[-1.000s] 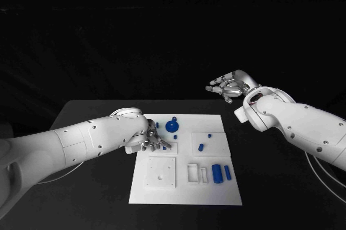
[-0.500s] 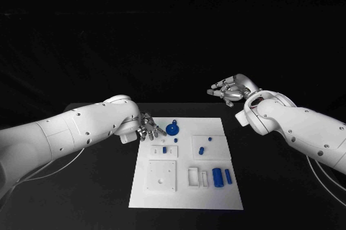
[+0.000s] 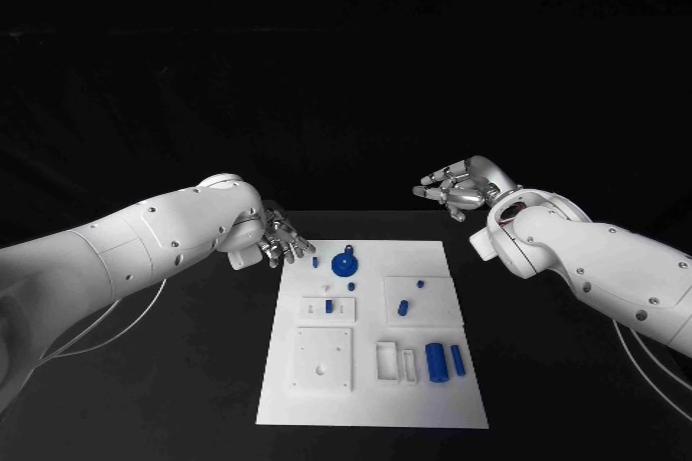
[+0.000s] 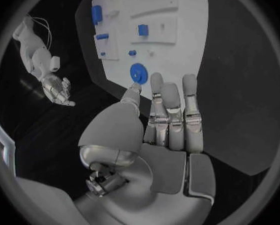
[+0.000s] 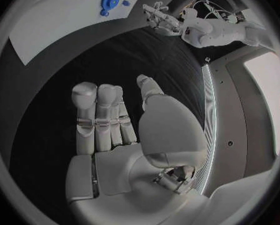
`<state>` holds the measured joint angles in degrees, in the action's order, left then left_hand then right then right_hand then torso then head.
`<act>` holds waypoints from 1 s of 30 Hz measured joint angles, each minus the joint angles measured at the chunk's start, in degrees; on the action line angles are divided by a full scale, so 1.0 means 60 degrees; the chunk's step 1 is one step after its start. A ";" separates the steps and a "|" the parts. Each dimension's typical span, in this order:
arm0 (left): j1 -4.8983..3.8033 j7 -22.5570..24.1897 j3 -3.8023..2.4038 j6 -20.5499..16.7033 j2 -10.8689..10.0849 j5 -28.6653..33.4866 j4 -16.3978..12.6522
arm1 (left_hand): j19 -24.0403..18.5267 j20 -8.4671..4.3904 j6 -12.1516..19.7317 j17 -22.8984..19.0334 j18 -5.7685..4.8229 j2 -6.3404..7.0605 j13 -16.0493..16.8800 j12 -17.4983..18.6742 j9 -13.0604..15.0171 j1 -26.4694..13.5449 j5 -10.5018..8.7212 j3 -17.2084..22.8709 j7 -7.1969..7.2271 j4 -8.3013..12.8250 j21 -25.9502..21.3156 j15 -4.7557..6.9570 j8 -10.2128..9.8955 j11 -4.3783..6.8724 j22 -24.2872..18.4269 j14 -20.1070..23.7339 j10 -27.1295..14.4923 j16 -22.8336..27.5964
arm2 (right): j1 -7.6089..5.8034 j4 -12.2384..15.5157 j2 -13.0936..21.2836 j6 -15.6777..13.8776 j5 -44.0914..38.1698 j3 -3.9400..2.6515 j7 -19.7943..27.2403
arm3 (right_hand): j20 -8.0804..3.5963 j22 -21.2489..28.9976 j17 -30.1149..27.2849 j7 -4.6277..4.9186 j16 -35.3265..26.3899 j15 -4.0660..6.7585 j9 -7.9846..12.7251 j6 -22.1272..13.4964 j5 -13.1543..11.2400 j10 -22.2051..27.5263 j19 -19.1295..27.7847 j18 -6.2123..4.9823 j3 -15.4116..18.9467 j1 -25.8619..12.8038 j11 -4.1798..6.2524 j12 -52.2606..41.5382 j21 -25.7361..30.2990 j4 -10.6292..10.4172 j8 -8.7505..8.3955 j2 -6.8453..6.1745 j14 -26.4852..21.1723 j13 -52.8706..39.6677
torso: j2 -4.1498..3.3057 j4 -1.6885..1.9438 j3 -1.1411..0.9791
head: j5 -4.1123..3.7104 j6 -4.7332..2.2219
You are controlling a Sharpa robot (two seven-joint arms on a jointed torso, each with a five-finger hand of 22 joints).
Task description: Assemble the parts on the task board
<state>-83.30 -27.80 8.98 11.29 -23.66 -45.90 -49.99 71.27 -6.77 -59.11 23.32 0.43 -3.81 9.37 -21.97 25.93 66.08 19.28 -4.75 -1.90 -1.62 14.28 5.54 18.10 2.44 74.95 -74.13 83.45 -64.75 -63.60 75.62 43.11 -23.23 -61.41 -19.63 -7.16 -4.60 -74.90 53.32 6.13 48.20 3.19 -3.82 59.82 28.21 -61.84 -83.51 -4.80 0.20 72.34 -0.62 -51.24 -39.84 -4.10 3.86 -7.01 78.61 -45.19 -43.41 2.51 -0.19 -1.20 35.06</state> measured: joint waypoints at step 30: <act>0.0287 0.0844 0.0073 0.0055 0.1264 -0.1213 0.2139 | -0.0073 -0.0070 0.0557 0.0069 0.0001 0.0548 0.0495 -0.1042 0.3747 -0.0297 0.0326 0.0193 0.0321 -0.0585 0.0703 0.0133 0.1725 0.0152 -0.0004 0.0074 -0.0124 -0.0930 | -0.0011 0.0309 -0.0037 -0.0054 0.0010 0.0000 -0.0060 | 0.0035 -0.0007 -0.0024 0.0052 0.0000 0.0000 0.0010 -0.0190 0.0107 0.0001 -0.0036 0.0001 -0.0053 0.0000 -0.0001 0.0000 0.0111 -0.0054 0.0000 0.0000 0.0000 0.0067 | -0.0422 -0.0125 -0.0047 | 0.0033 -0.0309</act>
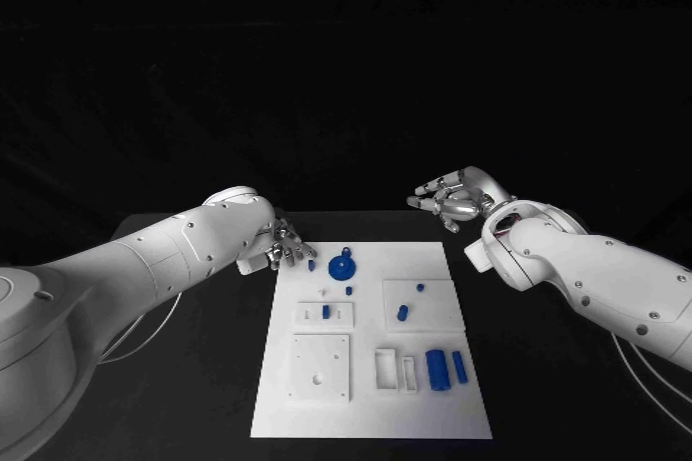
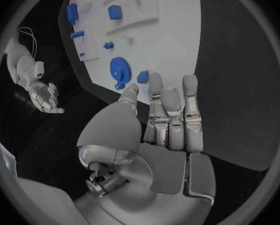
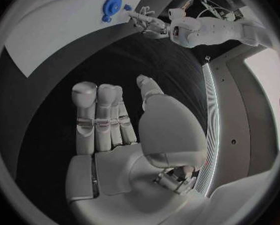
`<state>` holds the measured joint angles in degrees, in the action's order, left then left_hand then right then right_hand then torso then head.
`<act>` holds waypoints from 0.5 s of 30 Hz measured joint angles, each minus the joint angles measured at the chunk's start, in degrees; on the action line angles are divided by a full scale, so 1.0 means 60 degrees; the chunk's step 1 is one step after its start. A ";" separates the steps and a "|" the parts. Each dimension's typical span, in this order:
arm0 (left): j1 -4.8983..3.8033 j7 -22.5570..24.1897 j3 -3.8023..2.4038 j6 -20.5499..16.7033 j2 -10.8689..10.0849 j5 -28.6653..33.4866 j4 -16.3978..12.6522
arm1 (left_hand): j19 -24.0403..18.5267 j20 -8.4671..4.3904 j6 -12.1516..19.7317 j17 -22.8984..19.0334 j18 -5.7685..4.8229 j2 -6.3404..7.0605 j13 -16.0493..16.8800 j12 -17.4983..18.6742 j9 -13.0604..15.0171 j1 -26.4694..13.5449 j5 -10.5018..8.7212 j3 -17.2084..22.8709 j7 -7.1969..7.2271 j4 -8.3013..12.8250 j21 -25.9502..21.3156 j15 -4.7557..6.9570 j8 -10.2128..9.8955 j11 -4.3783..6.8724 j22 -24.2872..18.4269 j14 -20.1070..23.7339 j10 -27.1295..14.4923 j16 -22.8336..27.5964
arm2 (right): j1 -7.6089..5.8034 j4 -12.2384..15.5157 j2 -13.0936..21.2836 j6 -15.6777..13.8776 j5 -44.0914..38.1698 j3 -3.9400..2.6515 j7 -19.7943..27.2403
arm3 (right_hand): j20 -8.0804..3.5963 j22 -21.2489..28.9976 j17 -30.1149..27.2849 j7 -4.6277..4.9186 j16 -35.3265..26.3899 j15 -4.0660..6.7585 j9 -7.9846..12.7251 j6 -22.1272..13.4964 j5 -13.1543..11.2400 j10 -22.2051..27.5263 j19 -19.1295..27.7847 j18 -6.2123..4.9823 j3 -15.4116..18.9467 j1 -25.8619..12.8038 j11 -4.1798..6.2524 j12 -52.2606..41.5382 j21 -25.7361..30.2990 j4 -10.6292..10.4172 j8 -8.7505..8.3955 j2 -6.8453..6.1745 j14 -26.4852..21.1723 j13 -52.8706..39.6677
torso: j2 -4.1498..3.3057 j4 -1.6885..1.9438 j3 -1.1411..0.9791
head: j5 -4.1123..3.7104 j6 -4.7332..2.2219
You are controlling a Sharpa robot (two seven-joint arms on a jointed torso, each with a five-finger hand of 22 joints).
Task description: Assemble the parts on the task board
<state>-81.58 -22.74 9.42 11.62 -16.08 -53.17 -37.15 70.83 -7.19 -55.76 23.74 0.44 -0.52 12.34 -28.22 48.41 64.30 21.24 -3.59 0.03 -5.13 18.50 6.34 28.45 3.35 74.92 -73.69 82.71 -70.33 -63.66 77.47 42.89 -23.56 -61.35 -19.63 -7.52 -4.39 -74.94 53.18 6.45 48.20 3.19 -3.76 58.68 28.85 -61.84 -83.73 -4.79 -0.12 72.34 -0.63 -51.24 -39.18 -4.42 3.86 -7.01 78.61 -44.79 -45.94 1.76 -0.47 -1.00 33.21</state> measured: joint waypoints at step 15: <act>0.0057 0.0193 0.0014 -0.0027 0.0022 -0.0115 0.0040 | -0.0034 0.0035 0.0000 -0.0089 0.0000 0.0101 -0.0012 0.0000 -0.0094 -0.0102 -0.0107 -0.0031 0.0000 -0.0150 0.0000 -0.0035 -0.0276 0.0000 -0.0001 0.0035 -0.0068 0.0000 | -0.0004 -0.0023 -0.0037 -0.0026 0.0000 0.0000 -0.0013 | 0.0000 0.0002 -0.0008 -0.0001 0.0000 0.0000 -0.0001 0.0001 0.0047 0.0000 0.0000 0.0000 -0.0040 0.0000 0.0000 0.0000 0.0000 -0.0040 0.0000 0.0000 0.0000 0.0017 | -0.0007 0.0004 0.0006 | 0.0022 0.0050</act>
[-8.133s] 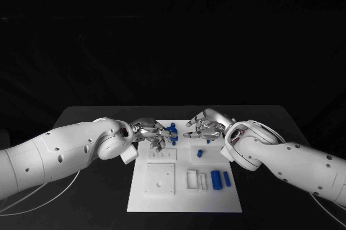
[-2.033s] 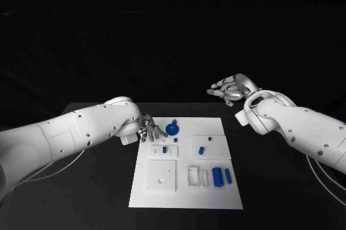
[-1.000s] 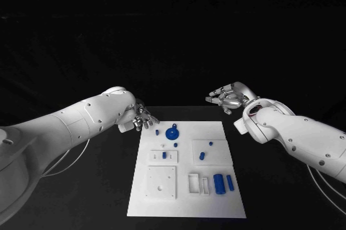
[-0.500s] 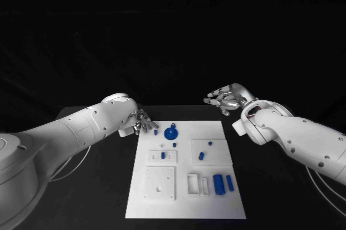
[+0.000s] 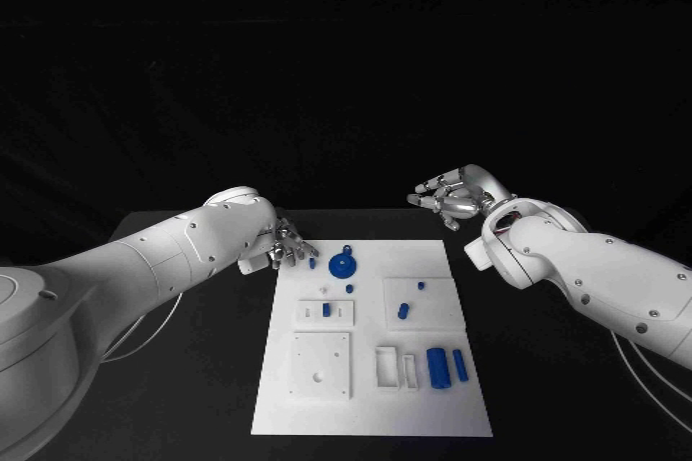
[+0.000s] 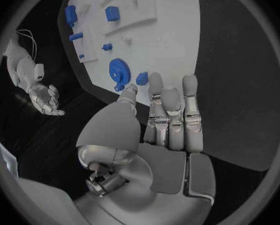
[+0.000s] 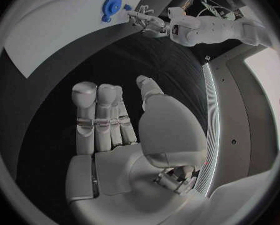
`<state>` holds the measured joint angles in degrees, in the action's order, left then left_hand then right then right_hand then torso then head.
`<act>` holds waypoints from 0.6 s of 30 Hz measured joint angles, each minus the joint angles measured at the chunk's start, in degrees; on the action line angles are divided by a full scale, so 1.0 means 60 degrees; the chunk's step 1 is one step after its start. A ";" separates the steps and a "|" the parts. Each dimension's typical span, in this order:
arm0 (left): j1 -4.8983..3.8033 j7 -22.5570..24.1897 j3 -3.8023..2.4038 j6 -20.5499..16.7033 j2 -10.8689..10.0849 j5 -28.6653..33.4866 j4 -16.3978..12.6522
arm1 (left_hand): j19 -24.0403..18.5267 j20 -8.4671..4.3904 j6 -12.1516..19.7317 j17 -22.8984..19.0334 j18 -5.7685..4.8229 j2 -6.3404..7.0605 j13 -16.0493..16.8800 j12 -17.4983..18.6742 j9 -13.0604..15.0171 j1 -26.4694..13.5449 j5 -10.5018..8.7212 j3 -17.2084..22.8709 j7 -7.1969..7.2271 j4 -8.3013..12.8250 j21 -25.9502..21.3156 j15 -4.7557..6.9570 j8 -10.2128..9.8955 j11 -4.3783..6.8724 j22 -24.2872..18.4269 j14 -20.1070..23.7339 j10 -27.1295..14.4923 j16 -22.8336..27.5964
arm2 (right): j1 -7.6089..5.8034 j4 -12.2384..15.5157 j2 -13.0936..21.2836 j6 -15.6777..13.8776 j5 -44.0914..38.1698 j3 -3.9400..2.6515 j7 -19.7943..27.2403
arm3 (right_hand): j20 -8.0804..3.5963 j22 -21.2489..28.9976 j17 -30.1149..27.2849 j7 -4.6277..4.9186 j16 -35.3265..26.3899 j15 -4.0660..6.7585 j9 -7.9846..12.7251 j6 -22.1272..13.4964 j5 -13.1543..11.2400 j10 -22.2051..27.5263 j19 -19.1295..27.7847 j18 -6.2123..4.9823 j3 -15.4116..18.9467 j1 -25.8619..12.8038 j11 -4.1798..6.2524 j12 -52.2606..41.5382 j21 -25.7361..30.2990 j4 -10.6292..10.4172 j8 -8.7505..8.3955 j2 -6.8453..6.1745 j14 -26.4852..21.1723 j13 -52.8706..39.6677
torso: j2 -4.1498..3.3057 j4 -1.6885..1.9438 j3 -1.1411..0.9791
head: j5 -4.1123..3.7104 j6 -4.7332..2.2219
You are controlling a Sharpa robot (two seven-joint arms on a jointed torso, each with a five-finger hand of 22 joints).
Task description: Assemble the parts on the task board
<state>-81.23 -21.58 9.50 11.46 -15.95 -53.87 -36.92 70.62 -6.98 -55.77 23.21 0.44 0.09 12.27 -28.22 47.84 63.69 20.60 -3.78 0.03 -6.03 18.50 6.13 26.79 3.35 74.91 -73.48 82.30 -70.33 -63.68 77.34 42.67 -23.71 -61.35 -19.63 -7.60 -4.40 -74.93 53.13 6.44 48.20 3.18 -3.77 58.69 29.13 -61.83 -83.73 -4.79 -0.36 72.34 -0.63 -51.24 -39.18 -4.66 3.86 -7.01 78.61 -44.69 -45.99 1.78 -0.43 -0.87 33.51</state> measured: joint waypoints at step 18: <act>0.0030 0.0028 0.0002 0.0061 0.0014 0.0210 -0.0006 | 0.0000 0.0000 0.0000 -0.0062 0.0000 0.0036 -0.0028 0.0000 -0.0091 -0.0036 -0.0003 0.0076 0.0000 -0.0147 0.0000 0.0000 -0.0173 -0.0034 -0.0002 0.0000 -0.0034 0.0000 | -0.0001 -0.0032 -0.0022 -0.0005 -0.0004 -0.0001 -0.0007 | 0.0000 0.0001 0.0000 -0.0001 0.0000 0.0000 -0.0001 0.0001 0.0000 0.0000 0.0000 -0.0001 0.0000 0.0000 0.0000 0.0000 0.0000 0.0000 0.0000 0.0000 0.0000 0.0009 | -0.0005 -0.0002 -0.0001 | -0.0017 -0.0014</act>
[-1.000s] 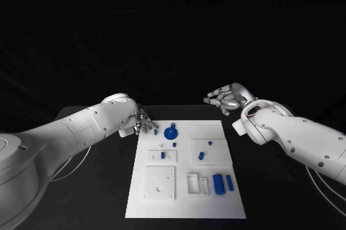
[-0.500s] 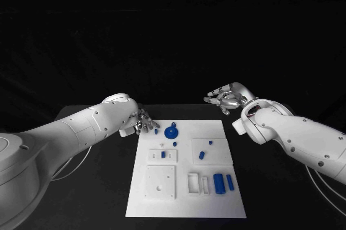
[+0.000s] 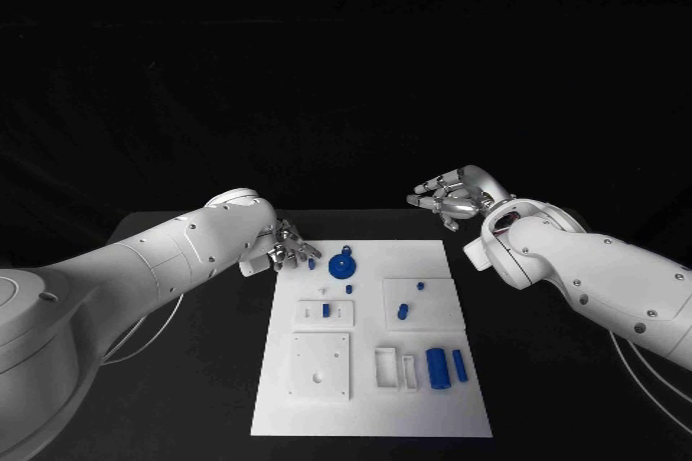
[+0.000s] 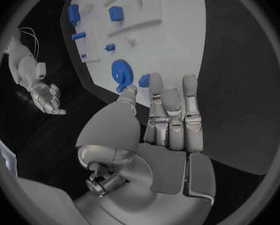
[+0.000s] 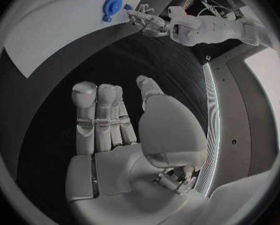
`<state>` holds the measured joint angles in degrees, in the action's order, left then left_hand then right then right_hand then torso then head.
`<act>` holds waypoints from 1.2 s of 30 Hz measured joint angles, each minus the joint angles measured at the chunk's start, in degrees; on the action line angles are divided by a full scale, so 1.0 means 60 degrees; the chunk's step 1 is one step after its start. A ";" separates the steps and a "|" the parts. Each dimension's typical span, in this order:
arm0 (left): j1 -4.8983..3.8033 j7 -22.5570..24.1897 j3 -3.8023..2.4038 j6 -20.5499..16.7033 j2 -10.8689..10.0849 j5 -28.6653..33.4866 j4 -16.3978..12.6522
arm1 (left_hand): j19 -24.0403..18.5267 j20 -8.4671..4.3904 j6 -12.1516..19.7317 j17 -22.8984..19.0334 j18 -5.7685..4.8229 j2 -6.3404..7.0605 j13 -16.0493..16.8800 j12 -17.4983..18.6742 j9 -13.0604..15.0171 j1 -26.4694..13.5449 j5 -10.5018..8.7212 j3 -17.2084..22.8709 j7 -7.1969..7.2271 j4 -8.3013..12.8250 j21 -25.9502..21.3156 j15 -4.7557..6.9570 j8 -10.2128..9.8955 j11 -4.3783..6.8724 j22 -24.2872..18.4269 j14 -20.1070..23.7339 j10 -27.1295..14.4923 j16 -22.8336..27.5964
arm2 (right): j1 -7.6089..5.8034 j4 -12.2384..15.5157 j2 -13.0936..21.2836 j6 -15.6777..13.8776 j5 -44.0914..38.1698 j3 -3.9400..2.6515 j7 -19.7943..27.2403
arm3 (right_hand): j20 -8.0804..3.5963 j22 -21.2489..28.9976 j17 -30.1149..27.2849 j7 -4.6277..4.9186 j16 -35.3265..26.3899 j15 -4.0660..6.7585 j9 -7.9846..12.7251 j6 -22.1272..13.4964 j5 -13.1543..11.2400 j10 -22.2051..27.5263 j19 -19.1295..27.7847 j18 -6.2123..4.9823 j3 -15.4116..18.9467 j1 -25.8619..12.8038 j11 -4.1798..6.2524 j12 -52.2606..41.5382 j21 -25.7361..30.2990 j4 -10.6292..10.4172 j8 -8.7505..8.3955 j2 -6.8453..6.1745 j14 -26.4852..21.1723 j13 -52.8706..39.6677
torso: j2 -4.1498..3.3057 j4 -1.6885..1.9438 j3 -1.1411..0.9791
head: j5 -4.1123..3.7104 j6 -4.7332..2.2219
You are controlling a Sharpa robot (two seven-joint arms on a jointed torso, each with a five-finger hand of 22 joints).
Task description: Assemble the parts on the task board
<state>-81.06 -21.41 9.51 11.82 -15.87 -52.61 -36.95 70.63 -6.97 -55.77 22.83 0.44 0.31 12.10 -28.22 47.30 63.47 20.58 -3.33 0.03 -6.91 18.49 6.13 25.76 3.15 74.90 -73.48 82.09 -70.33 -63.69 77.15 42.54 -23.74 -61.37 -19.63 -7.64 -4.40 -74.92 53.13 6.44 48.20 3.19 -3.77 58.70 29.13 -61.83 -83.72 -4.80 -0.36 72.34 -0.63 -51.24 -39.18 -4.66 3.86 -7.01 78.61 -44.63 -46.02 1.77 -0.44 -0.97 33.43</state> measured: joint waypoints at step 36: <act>0.0119 0.0019 0.0000 0.0253 0.0027 0.0396 -0.0031 | -0.0070 0.0000 0.0036 -0.0050 0.0000 -0.0840 -0.0049 0.0001 -0.0177 0.0499 0.0648 0.0455 -0.0036 0.0758 0.0000 -0.0033 -0.0144 0.0000 0.0003 0.0033 0.0000 0.0005 | 0.0000 -0.0158 -0.0191 0.0009 0.0000 0.0000 -0.0003 | 0.0000 0.0002 0.0001 -0.0015 0.0000 0.0000 -0.0001 0.0014 -0.0001 -0.0001 0.0000 0.0000 0.0000 0.0000 0.0000 0.0000 0.0000 0.0000 0.0000 0.0000 0.0000 -0.0001 | -0.0007 0.0000 0.0005 | -0.0047 0.0064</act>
<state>-80.34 -21.30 9.51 13.34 -15.71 -50.23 -37.14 70.20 -6.97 -55.55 22.53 0.43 -4.73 11.81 -28.21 46.23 66.47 24.47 -0.60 -0.19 -2.36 18.49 5.93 24.89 3.15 74.92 -73.28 82.10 -70.30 -63.69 76.20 41.39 -23.69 -61.37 -19.63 -7.66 -4.40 -74.91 53.14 6.35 48.20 3.19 -3.78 58.78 29.12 -61.84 -83.72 -4.80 -0.35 72.34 -0.63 -51.24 -39.18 -4.66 3.86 -7.01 78.61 -44.64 -46.07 1.77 -0.41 -1.25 33.82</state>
